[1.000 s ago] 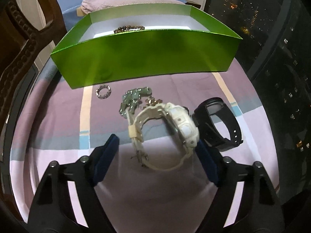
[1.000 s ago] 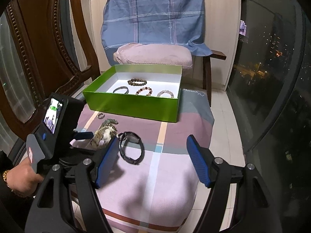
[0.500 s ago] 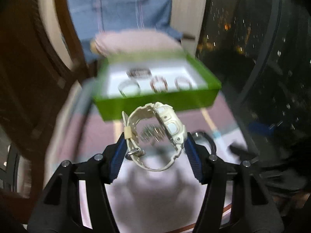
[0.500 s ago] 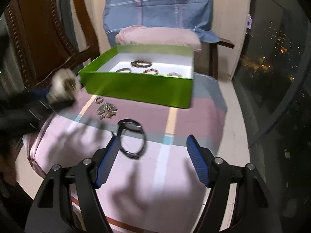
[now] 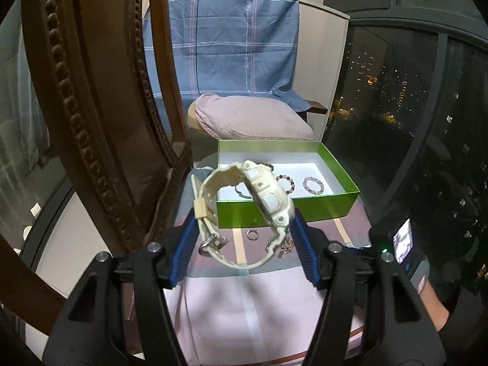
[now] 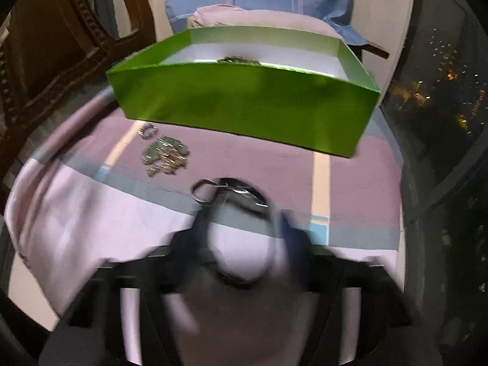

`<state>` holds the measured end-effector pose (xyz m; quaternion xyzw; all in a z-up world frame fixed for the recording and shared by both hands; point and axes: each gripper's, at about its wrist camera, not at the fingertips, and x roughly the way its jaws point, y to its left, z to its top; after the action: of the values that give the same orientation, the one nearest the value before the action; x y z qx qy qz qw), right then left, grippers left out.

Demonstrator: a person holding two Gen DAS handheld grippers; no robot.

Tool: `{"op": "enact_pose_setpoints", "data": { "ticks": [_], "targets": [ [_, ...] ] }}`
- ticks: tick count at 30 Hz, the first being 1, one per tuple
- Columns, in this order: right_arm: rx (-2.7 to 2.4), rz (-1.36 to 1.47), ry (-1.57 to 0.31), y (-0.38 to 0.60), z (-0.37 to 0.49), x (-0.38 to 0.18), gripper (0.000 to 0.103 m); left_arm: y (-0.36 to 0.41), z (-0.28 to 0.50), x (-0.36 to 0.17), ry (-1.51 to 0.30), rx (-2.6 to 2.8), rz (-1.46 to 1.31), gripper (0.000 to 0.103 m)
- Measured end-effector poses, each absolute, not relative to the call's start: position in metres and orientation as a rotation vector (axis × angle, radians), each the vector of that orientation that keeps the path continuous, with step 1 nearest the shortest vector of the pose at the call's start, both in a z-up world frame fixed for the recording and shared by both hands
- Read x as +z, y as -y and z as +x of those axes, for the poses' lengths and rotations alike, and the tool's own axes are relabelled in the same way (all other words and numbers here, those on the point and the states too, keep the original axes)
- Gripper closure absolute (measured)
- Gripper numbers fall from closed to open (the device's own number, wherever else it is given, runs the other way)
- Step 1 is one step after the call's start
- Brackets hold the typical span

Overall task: Organize jewelry
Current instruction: 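Lift both held watches and carry them toward the green box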

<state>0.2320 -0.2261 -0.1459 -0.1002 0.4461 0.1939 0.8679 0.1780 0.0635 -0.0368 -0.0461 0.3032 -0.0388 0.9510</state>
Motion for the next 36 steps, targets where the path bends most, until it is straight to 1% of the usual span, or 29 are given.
{"op": "enact_pose_setpoints", "data": {
  "ticks": [2, 11, 14, 24, 36],
  "targets": [
    [0.417, -0.194, -0.924, 0.230, 0.228, -0.136, 0.069, -0.064, 0.181, -0.039, -0.628, -0.077, -0.098, 0.043],
    [0.441, -0.107, -0.720, 0.272, 0.166, -0.045, 0.069, -0.053, 0.180, -0.037, -0.628, -0.124, -0.107, 0.043],
    [0.437, -0.087, -0.666, 0.285, 0.155, -0.024, 0.069, -0.048, 0.178, -0.038, -0.631, -0.141, -0.112, 0.043],
    [0.401, -0.044, -0.660, 0.300, 0.163, -0.024, 0.069, -0.020, 0.173, -0.044, -0.653, -0.182, -0.071, 0.043],
    [0.393, -0.037, -0.649, 0.300, 0.162, -0.023, 0.069, -0.013, 0.175, -0.051, -0.678, -0.188, -0.063, 0.043]
  ]
}}
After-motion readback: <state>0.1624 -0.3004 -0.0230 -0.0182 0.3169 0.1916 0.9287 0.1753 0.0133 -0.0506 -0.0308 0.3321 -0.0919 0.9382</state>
